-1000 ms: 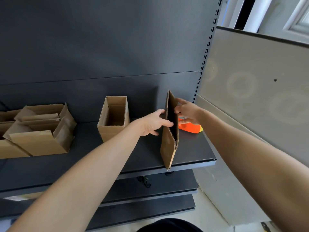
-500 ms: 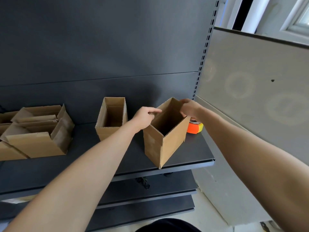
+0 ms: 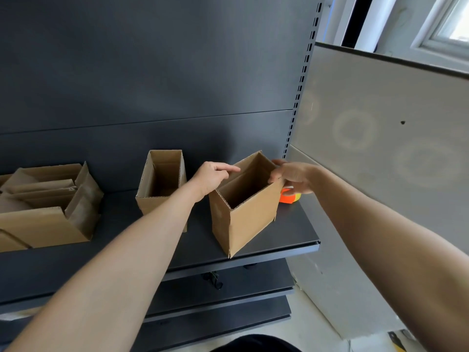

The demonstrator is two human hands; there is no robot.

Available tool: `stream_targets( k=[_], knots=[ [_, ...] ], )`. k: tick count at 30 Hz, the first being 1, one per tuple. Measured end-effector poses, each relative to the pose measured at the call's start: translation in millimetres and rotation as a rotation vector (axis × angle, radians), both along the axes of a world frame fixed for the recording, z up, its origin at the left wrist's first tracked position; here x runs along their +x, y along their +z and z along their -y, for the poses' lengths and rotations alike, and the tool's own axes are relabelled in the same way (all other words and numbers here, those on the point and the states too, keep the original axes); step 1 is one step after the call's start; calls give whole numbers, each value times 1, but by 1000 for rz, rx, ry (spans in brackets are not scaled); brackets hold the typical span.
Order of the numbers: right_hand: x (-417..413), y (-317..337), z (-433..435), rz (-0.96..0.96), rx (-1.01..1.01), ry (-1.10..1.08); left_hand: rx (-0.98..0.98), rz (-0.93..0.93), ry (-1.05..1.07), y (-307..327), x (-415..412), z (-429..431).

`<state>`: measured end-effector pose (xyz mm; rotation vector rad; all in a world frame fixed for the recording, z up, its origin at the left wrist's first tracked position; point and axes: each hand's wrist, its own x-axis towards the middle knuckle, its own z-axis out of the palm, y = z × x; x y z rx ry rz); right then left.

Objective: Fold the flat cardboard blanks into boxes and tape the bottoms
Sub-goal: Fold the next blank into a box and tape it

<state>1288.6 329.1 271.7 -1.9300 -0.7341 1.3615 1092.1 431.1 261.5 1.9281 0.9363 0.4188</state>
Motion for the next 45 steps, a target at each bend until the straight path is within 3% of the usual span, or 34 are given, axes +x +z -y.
stream_targets(
  k=[4,8,12,15,18,21,27,32,37,45],
  knots=[
    [1,4,-1,6,-69,-13,26,-29,58,0,2,-7],
    [7,12,4,78,-262,118,58,-34,233,0,5,-10],
    [-1,7,0,191,-292,148,1,-96,212,-4,3,-14],
    [-6,-4,-1,174,-191,87,-47,-179,164,-6,-4,-15],
    [-7,-9,0,109,-15,-56,-61,-122,133,-9,-10,-15],
    [-6,-13,2,71,79,-65,-71,-75,162,-11,-12,-14],
    [-3,-9,5,54,78,13,-259,-18,208,-6,-16,-12],
    [-2,-8,1,11,72,-79,-345,17,169,-4,-17,-11],
    [-12,-6,-8,134,141,-312,-359,16,150,-5,-14,-9],
    [-20,-17,-14,350,150,-360,-294,23,216,-9,-8,-6]
  ],
)
